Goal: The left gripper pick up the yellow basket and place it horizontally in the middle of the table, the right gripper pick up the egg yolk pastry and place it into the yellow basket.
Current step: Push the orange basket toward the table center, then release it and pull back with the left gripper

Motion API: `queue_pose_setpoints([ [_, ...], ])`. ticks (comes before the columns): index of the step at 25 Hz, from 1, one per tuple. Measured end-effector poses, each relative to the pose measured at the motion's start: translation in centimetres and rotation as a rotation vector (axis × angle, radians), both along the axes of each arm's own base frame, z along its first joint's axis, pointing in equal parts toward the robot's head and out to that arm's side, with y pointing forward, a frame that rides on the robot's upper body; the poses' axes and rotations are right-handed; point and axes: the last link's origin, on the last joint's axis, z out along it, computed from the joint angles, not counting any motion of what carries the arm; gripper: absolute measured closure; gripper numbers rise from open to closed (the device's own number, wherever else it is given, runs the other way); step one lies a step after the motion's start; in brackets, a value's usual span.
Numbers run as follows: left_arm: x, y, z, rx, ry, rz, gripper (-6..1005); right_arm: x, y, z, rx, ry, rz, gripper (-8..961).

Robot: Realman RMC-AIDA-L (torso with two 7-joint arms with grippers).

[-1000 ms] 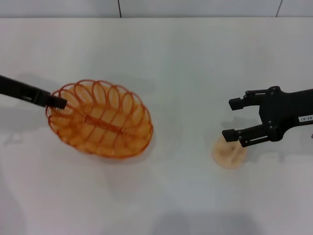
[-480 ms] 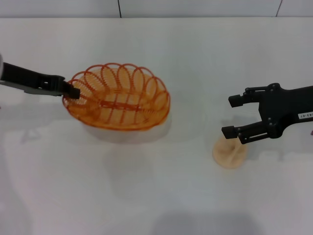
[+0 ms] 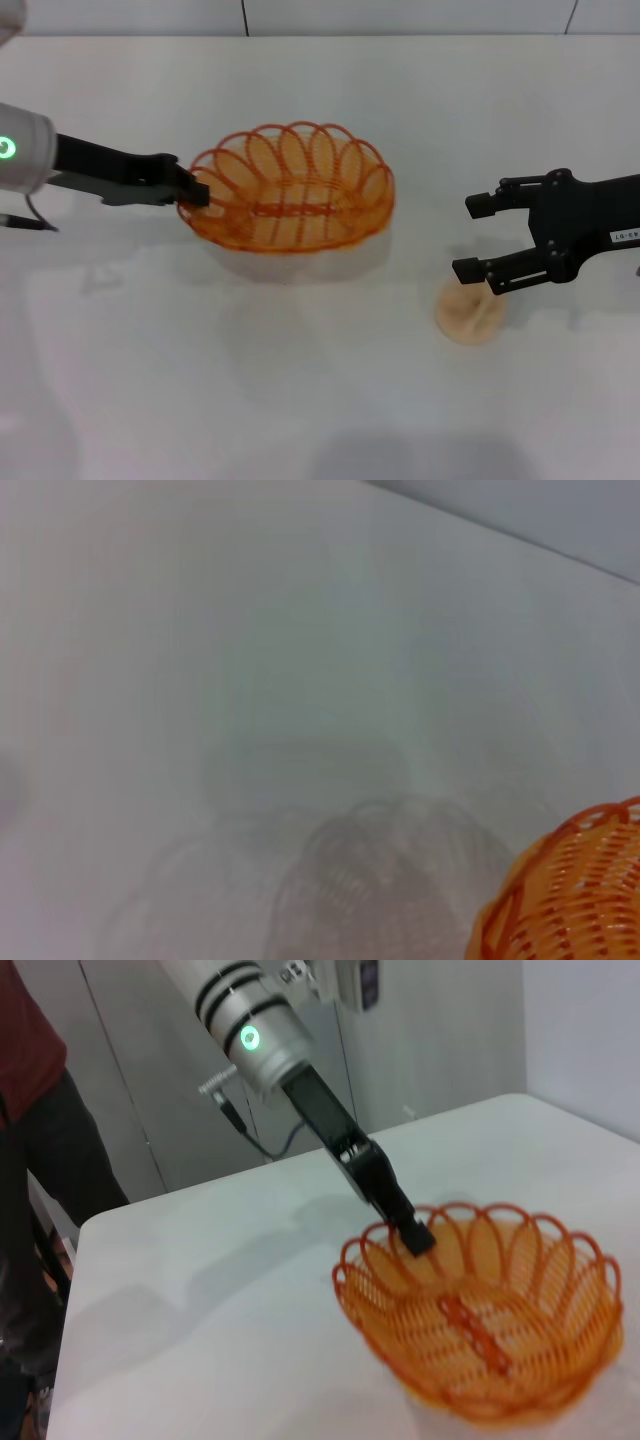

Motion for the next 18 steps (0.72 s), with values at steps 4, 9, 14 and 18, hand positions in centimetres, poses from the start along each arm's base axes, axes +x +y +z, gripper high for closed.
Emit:
queue_pose_setpoints([
  [4, 0.2, 0.2, -1.2, -0.014, -0.004, 0.003, 914, -0.1, -0.1, 0.0, -0.003, 0.004, 0.006, 108],
  [9, 0.8, 0.6, -1.7, -0.023, 0.002, -0.002, 914, -0.1, -0.2, 0.1, -0.015, 0.004, 0.013, 109],
  [14, 1.3, 0.9, -2.5, -0.039, 0.027, 0.004, 914, -0.2, -0.3, 0.1, -0.021, 0.005, 0.015, 109],
  [18, 1.3, 1.2, -3.1, -0.044, 0.039, 0.014, 915, -0.2, -0.4, 0.1, -0.026, 0.005, 0.019, 109],
])
